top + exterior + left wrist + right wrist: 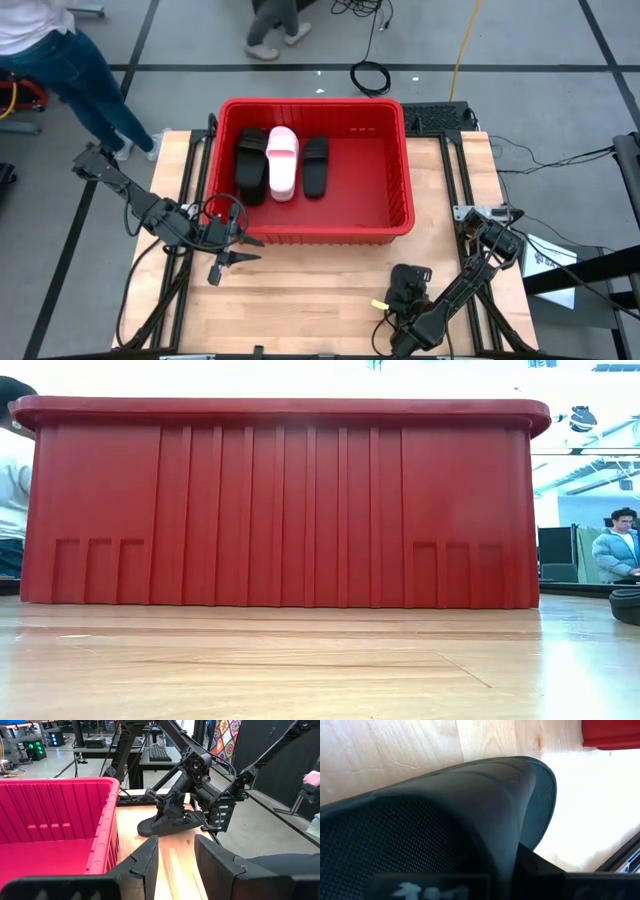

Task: Pick and place slides into bin
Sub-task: Put the black slipper into the black slipper

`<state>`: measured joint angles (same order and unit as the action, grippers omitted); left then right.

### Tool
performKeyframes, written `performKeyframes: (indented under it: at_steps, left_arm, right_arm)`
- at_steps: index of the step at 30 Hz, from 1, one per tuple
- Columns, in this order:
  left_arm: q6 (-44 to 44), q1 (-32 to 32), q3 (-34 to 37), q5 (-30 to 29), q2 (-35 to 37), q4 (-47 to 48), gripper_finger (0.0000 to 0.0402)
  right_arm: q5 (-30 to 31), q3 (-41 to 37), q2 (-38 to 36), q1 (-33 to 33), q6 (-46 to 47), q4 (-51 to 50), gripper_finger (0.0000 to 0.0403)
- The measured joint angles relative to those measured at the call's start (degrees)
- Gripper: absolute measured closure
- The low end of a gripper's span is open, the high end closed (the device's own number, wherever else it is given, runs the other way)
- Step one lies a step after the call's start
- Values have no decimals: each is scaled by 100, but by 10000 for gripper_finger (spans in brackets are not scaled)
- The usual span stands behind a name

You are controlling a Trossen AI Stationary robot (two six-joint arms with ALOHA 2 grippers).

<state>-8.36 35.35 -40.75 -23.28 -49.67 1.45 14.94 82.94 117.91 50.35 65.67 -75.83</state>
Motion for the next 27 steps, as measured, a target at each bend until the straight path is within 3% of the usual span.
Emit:
performKeyframes:
  at_steps: [16,27]
  left_arm:
    - [-11,0,0,-7,0,4,275]
    - [4,0,0,-7,0,5,275]
  right_arm:
    - [15,0,-425,-7,-31,68,398]
    - [1136,0,-1393,-9,-574,1217,398]
